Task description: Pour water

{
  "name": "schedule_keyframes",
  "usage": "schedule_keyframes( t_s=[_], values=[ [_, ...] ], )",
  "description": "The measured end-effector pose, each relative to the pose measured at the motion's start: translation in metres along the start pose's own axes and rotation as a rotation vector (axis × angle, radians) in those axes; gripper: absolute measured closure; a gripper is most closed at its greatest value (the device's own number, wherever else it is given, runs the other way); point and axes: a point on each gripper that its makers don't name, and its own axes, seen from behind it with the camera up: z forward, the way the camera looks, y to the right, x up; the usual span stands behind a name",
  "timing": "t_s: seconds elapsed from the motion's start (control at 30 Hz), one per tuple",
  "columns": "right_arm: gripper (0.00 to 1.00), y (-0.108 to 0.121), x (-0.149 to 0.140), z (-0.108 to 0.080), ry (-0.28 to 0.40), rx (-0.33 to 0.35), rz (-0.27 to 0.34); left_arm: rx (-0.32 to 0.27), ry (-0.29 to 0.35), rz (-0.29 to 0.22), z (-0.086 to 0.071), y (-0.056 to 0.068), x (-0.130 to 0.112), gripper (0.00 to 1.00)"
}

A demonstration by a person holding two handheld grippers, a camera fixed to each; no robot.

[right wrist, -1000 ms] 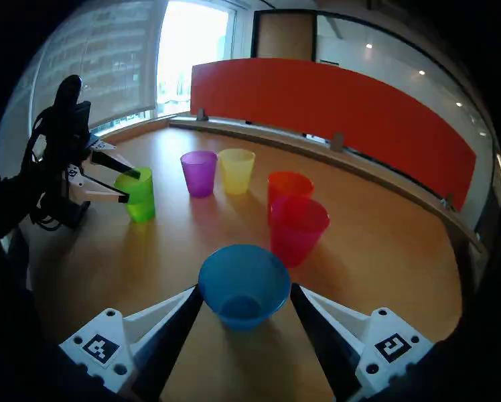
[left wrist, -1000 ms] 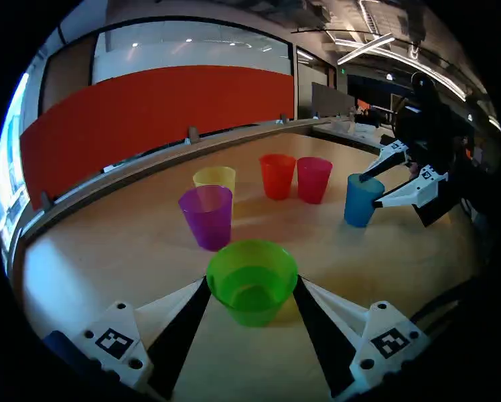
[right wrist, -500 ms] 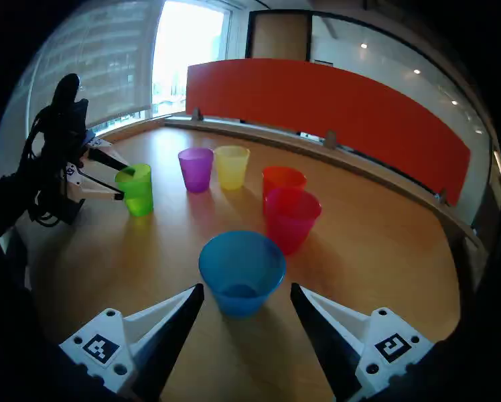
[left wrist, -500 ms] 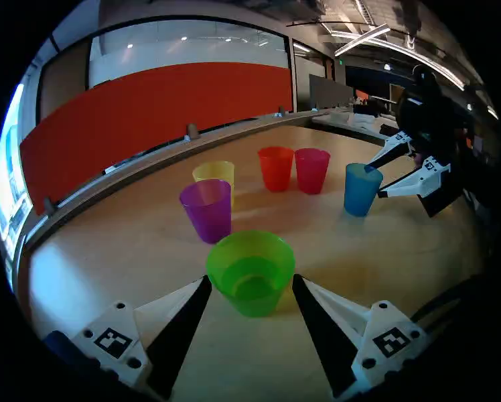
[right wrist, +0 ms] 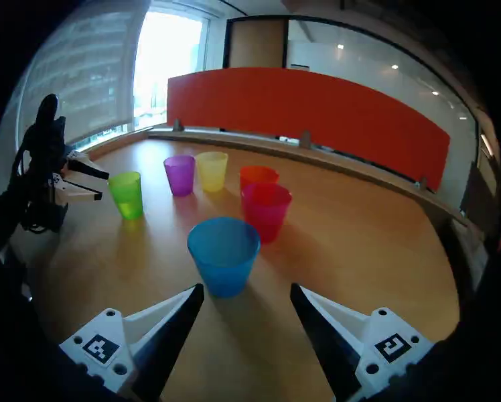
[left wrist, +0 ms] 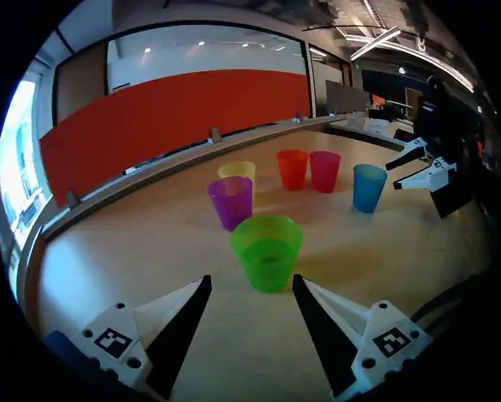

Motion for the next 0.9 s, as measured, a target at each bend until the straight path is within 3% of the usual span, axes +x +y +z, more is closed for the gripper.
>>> schedule_keyframes(
  t_s=[0.37, 0.57, 0.9],
  values=[
    [0.0, 0.03, 0.02, -0.028, 0.15, -0.128, 0.077, 0.146, 0.112, -0.096, -0.045, -0.031, 0.006, 0.1],
    [0.0, 0.055, 0.035, -0.041, 0.238, -0.23, 0.051, 0.22, 0.187, -0.143, -0.072, -0.048, 0.014, 0.1],
    [0.0, 0.072, 0.061, -0.049, 0.397, -0.335, 0.055, 0.382, 0.304, -0.178, -0.113, -0.08, 0.021, 0.1]
  ],
)
